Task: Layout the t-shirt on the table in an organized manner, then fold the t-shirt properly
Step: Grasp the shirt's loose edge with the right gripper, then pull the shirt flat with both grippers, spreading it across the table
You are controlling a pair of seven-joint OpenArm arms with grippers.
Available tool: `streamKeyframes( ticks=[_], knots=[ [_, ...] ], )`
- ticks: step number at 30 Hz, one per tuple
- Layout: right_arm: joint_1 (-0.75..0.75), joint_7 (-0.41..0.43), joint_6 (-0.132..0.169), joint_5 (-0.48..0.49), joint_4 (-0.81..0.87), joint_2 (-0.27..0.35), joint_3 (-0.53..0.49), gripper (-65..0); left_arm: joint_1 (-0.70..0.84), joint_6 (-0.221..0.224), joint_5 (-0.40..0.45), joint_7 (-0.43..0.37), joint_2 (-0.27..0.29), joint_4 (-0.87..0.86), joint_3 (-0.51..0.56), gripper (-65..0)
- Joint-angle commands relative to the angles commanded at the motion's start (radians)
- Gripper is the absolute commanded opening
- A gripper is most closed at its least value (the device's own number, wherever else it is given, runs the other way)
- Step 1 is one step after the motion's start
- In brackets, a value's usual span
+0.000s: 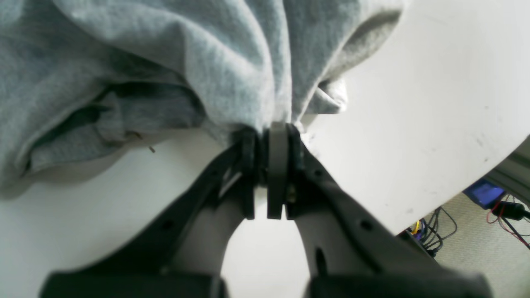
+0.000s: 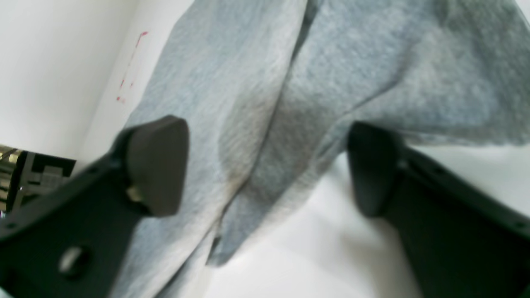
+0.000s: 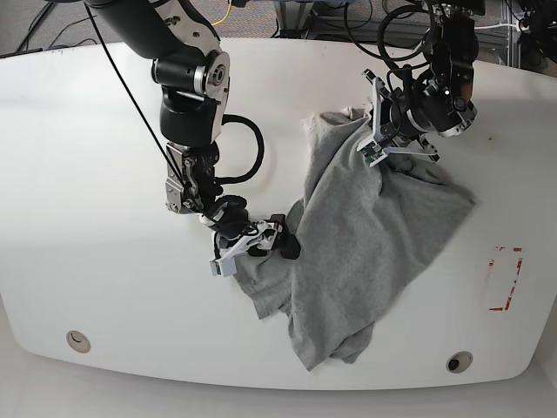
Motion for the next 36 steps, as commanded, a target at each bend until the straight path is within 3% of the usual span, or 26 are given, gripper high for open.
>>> streamKeyframes(
  ticks=[2, 5, 12, 16, 25, 29, 36],
  knots=[
    [0.002, 0.002, 0.0, 0.0, 0.003, 0.0, 0.0, -48.8, -0.002, 0.0, 0.0, 0.0, -0.002, 0.0, 0.0, -65.0],
    [0.006, 0.002, 0.0, -0.005, 0.005, 0.003, -0.002, -65.0, -0.005, 0.0, 0.0, 0.0, -0.002, 0.0, 0.0, -65.0],
    [0.015, -0.014, 0.0, -0.003, 0.026, 0.011, -0.002, -65.0, -0.017, 0.0, 0.0, 0.0, -0.002, -0.002, 0.0, -65.0],
    [-0.006, -0.095, 0.0, -0.002, 0.117, 0.031, 0.003, -65.0, -0.018, 0.0, 0.0, 0.0, 0.0, -0.002, 0.002, -65.0],
    [-0.16, -0.316, 0.0, 0.0, 0.534, 0.038, 0.005, -65.0, -0.04, 0.0, 0.002, 0.0, 0.002, -0.006, 0.002, -65.0],
    [-0.238, -0.408, 0.0, 0.0, 0.718, 0.069, 0.005, -65.0, -0.049, 0.0, 0.002, 0.0, 0.005, -0.006, 0.014, -65.0],
    [-0.356, -0.493, 0.0, -0.006, 0.95, 0.124, 0.006, -65.0, -0.066, 0.0, 0.002, 0.0, 0.006, -0.009, 0.095, -65.0]
  ],
)
